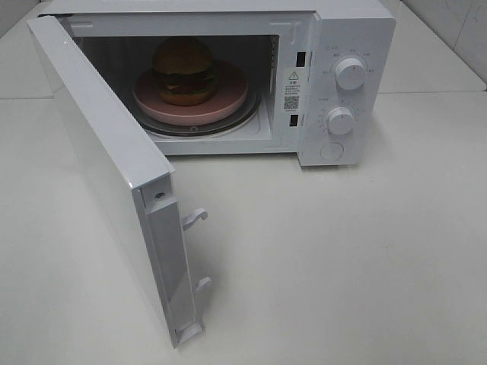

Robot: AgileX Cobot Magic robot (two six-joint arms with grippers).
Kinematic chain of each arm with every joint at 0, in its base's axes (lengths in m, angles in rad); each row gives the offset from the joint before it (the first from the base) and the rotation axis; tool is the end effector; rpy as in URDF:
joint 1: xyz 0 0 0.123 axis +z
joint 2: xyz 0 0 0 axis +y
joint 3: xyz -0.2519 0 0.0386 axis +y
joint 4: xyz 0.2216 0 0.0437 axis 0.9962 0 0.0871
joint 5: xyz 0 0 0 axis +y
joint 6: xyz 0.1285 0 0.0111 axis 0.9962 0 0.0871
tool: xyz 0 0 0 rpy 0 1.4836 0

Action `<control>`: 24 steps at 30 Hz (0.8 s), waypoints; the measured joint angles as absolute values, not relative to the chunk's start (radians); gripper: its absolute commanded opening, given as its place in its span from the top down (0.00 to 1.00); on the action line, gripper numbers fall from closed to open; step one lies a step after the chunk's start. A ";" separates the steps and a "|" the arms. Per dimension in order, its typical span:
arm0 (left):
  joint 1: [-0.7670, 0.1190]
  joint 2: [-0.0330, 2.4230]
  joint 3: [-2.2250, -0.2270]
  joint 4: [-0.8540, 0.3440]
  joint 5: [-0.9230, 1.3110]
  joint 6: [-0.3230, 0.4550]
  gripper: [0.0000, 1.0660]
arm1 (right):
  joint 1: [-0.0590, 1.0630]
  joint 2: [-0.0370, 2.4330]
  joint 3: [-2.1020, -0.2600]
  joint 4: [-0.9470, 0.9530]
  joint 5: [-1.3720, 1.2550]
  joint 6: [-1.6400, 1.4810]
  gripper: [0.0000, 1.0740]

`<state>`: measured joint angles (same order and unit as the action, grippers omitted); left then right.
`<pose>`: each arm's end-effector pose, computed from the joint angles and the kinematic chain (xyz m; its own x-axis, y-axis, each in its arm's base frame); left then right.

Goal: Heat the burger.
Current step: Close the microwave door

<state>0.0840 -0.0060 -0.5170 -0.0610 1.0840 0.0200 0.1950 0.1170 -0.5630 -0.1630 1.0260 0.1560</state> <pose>0.0331 -0.0042 0.2498 -0.4537 -0.0468 -0.8899 -0.0399 0.9987 -0.0322 0.0508 -0.0082 0.2659 -0.4629 -0.0198 -0.8862 -0.0388 0.9992 -0.0021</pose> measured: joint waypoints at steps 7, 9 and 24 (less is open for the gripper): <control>0.084 -0.006 -0.517 -0.061 1.084 0.020 0.06 | 0.193 0.017 -0.513 -0.161 1.005 0.131 0.29; 0.084 -0.006 -0.517 -0.061 1.084 0.020 0.06 | 0.193 0.006 -0.508 -0.161 1.000 0.130 0.29; 0.084 -0.006 -0.517 -0.061 1.084 0.020 0.06 | 0.193 -0.004 -0.492 -0.161 0.975 0.130 0.36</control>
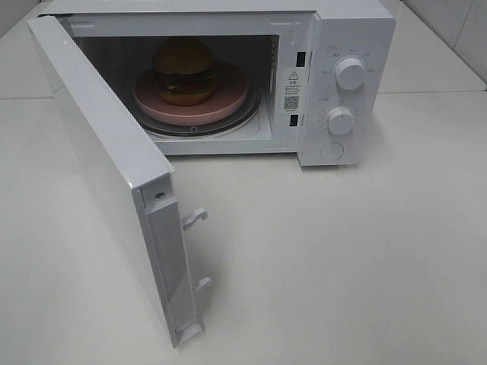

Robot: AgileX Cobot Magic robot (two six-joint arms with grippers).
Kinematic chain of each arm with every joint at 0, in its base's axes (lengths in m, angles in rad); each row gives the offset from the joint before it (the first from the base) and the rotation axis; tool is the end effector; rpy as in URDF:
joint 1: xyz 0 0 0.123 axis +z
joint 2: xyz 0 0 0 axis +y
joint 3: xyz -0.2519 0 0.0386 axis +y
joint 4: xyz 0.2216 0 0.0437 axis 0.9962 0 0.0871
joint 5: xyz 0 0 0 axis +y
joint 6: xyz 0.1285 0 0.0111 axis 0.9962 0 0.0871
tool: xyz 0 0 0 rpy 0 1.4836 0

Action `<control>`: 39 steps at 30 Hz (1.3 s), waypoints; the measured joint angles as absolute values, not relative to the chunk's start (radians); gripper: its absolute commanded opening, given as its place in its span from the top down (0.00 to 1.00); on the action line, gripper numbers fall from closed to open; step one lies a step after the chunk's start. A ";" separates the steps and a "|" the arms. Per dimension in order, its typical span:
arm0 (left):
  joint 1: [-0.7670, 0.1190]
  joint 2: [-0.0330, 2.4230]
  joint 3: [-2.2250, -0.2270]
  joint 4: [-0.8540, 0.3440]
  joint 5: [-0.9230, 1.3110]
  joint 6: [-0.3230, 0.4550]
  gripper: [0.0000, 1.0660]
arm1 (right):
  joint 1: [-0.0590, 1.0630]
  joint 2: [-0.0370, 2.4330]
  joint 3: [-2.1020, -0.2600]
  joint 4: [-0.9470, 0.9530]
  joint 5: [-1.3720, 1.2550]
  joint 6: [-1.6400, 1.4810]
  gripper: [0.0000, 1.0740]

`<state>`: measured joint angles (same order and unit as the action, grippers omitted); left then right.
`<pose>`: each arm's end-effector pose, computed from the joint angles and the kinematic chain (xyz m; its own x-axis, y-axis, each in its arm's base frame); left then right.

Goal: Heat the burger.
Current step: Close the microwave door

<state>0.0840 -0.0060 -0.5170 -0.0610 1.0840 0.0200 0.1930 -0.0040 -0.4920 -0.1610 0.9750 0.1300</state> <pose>0.0331 -0.0042 0.2498 -0.4537 -0.0468 -0.8899 -0.0399 0.9987 -0.0322 0.0430 -0.0091 0.2563 -0.3717 -0.0331 -0.9278 -0.0550 0.9984 -0.0137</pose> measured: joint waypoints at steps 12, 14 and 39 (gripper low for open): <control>0.084 -0.006 -0.517 -0.061 1.084 0.020 0.06 | 0.193 -0.004 -0.492 -0.161 0.975 0.130 0.36; 0.084 -0.006 -0.517 -0.061 1.084 0.020 0.06 | 0.193 -0.004 -0.492 -0.161 0.975 0.130 0.36; 0.084 -0.006 -0.517 -0.061 1.084 0.020 0.06 | 0.113 -0.004 -0.492 -0.162 0.975 0.130 0.36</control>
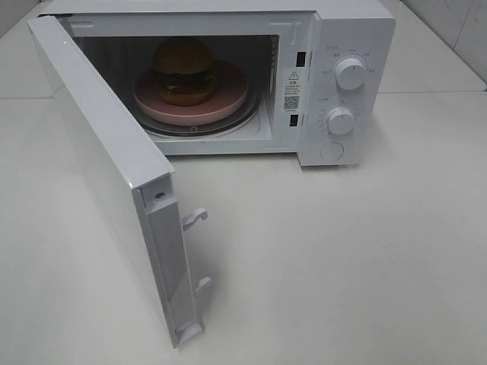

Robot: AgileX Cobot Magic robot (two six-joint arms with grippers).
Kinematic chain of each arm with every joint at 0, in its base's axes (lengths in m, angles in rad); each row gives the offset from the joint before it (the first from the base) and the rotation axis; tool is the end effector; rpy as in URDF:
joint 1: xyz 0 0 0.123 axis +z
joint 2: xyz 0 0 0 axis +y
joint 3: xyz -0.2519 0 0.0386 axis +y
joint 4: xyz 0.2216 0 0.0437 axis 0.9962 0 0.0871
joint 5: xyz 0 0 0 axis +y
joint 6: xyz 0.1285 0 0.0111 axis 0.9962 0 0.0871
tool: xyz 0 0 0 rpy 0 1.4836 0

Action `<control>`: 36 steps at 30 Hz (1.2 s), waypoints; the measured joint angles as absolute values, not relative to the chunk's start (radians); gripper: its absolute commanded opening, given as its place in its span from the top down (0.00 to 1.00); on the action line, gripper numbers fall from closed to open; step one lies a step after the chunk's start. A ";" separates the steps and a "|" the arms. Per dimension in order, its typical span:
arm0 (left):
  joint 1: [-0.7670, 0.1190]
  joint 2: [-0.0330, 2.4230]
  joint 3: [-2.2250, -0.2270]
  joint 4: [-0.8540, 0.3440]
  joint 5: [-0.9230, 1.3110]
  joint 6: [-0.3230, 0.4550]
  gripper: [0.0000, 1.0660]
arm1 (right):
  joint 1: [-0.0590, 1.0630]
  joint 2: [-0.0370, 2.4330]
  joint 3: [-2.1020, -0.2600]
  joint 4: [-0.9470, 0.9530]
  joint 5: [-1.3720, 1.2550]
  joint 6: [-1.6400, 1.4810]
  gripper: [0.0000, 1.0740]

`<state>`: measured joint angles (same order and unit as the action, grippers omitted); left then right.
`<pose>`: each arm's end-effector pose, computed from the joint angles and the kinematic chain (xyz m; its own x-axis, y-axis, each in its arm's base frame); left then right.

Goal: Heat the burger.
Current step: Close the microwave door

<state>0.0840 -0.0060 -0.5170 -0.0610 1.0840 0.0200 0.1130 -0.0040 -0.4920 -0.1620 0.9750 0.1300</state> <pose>0.0331 -0.0042 0.2498 -0.4537 -0.0468 -0.8899 -0.0399 0.9987 -0.0322 0.0421 -0.0126 0.2563 -0.3731 -0.0039 -0.9278 0.0256 0.9996 -0.0145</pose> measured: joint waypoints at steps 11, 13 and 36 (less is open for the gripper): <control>0.084 -0.006 -0.517 -0.061 1.084 0.020 0.06 | 0.113 -0.004 -0.492 -0.162 0.975 0.130 0.36; 0.084 -0.006 -0.517 -0.061 1.084 0.020 0.06 | 0.113 -0.004 -0.492 -0.162 0.975 0.130 0.36; 0.084 0.209 -0.449 -0.047 0.539 -0.056 0.95 | 0.113 -0.004 -0.492 -0.162 0.975 0.130 0.36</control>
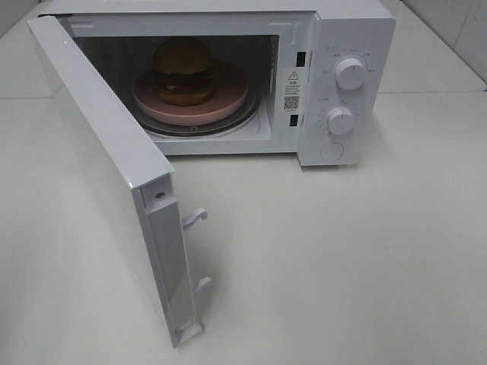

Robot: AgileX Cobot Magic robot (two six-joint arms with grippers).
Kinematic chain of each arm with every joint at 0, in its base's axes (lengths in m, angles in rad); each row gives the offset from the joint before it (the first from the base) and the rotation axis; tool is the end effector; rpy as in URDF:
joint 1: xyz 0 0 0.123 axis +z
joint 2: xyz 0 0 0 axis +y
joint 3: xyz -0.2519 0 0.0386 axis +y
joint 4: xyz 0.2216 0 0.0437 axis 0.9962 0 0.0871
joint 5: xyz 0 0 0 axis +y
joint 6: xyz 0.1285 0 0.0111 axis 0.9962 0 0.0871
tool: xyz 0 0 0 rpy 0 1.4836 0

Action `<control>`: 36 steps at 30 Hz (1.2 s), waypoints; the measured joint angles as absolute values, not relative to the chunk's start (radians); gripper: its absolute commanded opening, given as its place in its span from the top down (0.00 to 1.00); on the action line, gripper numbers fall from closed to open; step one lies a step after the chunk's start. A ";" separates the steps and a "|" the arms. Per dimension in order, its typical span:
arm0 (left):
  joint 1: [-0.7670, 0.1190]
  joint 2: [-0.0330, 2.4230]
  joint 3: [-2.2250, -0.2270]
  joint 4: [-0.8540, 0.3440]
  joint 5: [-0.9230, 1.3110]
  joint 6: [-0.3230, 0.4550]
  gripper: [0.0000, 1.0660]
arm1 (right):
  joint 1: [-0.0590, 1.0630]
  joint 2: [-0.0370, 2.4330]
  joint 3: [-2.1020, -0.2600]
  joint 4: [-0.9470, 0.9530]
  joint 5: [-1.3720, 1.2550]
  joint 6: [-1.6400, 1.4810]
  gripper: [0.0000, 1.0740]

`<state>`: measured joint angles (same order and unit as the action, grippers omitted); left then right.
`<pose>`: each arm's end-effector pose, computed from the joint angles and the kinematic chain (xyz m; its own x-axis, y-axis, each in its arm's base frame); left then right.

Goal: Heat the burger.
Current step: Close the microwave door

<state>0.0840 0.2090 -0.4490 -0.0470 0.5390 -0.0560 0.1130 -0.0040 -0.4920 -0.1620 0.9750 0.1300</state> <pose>0.0924 0.0047 0.2810 -0.2022 -0.1135 -0.9727 -0.0802 0.9918 -0.0991 0.0421 -0.0126 0.2563 -0.3731 -0.0039 -0.9278 0.0256 0.9996 -0.0145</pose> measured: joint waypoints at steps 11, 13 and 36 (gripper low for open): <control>0.084 0.374 -0.291 -0.047 0.127 -0.056 1.00 | 0.113 -0.004 -0.492 -0.162 0.975 0.130 0.36; 0.084 0.388 -0.273 -0.047 0.076 -0.056 1.00 | 0.113 -0.004 -0.492 -0.162 0.975 0.130 0.36; 0.084 0.923 -0.176 0.075 -0.535 -0.135 1.00 | 0.113 -0.004 -0.492 -0.162 0.975 0.130 0.36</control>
